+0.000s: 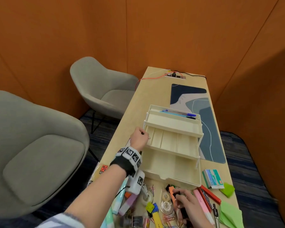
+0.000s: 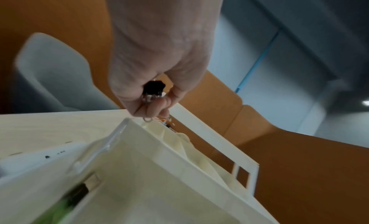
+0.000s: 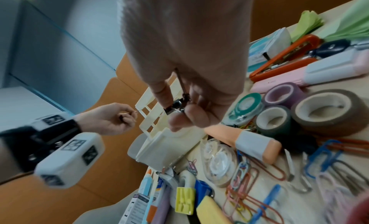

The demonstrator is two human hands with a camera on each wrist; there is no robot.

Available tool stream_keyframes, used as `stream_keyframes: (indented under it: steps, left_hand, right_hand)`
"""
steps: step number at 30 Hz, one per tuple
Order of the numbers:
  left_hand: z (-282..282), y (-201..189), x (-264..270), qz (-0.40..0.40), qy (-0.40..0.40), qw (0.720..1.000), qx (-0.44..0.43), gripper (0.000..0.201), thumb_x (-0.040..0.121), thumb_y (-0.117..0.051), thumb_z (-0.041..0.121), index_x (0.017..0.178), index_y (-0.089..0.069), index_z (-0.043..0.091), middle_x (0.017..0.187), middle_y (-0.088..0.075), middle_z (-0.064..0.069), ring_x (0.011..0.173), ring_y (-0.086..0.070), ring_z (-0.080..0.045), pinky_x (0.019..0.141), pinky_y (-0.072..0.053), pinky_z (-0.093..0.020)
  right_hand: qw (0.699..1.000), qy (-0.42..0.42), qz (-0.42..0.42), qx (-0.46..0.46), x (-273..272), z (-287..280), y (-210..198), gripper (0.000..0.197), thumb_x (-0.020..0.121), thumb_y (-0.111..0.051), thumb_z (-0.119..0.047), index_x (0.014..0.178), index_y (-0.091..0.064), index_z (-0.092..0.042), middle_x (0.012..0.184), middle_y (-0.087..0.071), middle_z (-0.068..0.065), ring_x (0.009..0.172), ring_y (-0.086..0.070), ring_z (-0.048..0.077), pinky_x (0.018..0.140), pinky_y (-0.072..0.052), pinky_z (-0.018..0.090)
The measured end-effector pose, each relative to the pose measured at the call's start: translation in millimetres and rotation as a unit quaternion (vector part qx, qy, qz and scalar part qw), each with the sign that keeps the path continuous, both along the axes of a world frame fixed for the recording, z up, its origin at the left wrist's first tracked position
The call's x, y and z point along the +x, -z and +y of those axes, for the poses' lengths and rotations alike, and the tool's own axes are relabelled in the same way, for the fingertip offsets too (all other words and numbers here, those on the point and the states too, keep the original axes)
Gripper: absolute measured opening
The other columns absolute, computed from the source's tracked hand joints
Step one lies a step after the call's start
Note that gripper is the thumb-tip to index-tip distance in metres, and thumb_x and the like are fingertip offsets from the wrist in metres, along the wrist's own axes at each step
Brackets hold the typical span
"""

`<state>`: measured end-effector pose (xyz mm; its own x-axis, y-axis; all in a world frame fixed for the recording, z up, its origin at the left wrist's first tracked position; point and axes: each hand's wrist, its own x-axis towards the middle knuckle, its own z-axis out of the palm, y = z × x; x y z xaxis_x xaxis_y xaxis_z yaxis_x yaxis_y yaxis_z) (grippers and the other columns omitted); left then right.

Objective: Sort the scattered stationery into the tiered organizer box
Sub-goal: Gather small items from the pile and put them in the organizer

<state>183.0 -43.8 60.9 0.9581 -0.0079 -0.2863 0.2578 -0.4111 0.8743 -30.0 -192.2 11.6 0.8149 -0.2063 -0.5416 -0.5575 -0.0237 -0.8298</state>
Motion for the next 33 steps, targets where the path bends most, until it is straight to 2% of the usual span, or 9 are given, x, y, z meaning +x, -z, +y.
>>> stream_keyframes:
  steps: [7,11,16,19,22,24,27,30,33]
  left_hand:
    - [-8.2,2.8,32.9,0.063,0.003,0.998,0.006,0.017,0.094,-0.049,0.010,0.096,-0.065,0.006,0.087,-0.067,-0.009,0.091,-0.068,-0.027,0.087,-0.055,-0.039]
    - [-5.9,10.6,41.8,0.092,0.006,0.996,-0.016,0.027,0.094,-0.045,0.015,0.108,-0.062,0.001,0.104,-0.066,-0.015,0.095,-0.064,-0.029,0.086,-0.054,-0.038]
    - [3.9,6.5,36.1,0.127,-0.008,0.987,-0.102,0.027,0.096,-0.037,0.020,0.081,-0.057,0.010,0.095,-0.064,-0.017,0.089,-0.064,-0.030,0.089,-0.054,-0.047]
    - [17.6,0.9,22.8,0.106,-0.025,0.982,-0.155,0.020,0.098,-0.039,0.017,0.093,-0.058,0.009,0.094,-0.062,-0.011,0.082,-0.061,-0.028,0.078,-0.056,-0.037]
    - [35.8,6.0,6.2,0.057,-0.032,0.989,-0.132,0.021,0.099,-0.040,0.022,0.109,-0.057,0.014,0.102,-0.062,-0.007,0.085,-0.065,-0.026,0.075,-0.056,-0.034]
    - [46.8,15.3,-5.9,0.040,-0.034,0.992,-0.118,0.024,0.099,-0.041,0.024,0.111,-0.059,0.014,0.102,-0.063,-0.006,0.085,-0.065,-0.023,0.070,-0.052,-0.031]
    - [59.3,27.4,-23.5,0.042,-0.029,0.992,-0.114,0.029,0.099,-0.040,0.024,0.113,-0.061,0.011,0.102,-0.064,-0.009,0.082,-0.065,-0.022,0.068,-0.051,-0.030]
    - [65.2,32.4,-37.5,0.033,-0.023,0.993,-0.115,0.029,0.100,-0.039,0.022,0.111,-0.062,0.010,0.100,-0.065,-0.010,0.080,-0.065,-0.022,0.068,-0.050,-0.030]
    - [62.8,35.1,-48.1,0.025,-0.009,0.994,-0.109,0.027,0.100,-0.040,0.020,0.111,-0.063,0.010,0.094,-0.065,-0.007,0.078,-0.064,-0.022,0.063,-0.048,-0.026]
  right_hand:
    - [0.996,0.012,-0.018,0.087,52.5,8.3,-31.8,0.018,0.095,-0.050,-0.018,0.109,-0.054,-0.007,0.075,-0.064,0.015,0.043,-0.050,0.018,0.040,-0.040,0.028]
    - [0.990,0.034,-0.015,0.135,103.9,16.2,-52.1,0.019,0.096,-0.049,-0.018,0.110,-0.049,-0.006,0.085,-0.061,0.017,0.050,-0.055,0.018,0.044,-0.044,0.026]
    - [0.982,0.066,0.004,0.179,164.4,25.2,-65.3,0.016,0.096,-0.046,-0.013,0.109,-0.046,-0.003,0.088,-0.059,0.020,0.061,-0.059,0.024,0.047,-0.050,0.027]
    - [0.979,0.070,0.024,0.191,190.7,32.9,-65.5,0.021,0.098,-0.042,-0.011,0.117,-0.043,-0.002,0.096,-0.056,0.023,0.067,-0.060,0.026,0.045,-0.054,0.026]
    - [0.976,0.070,0.035,0.205,207.4,43.1,-68.7,0.020,0.099,-0.039,-0.009,0.118,-0.040,-0.001,0.095,-0.052,0.024,0.073,-0.059,0.030,0.046,-0.057,0.029]
    - [0.971,0.074,0.034,0.223,211.7,48.7,-73.4,0.028,0.099,-0.036,-0.006,0.126,-0.040,-0.001,0.099,-0.050,0.024,0.086,-0.059,0.032,0.063,-0.060,0.034]
    - [0.974,0.074,0.013,0.216,212.8,52.7,-79.8,0.036,0.098,-0.036,-0.005,0.134,-0.039,-0.002,0.126,-0.046,0.026,0.115,-0.053,0.036,0.092,-0.049,0.041]
    - [0.982,0.065,0.010,0.178,212.3,57.2,-84.0,0.038,0.097,-0.040,-0.010,0.135,-0.039,-0.004,0.139,-0.038,0.028,0.125,-0.045,0.040,0.102,-0.043,0.042]
    - [0.989,0.058,0.003,0.135,208.3,56.1,-82.0,0.038,0.097,-0.039,-0.012,0.134,-0.039,-0.007,0.142,-0.038,0.018,0.126,-0.042,0.038,0.106,-0.039,0.045]
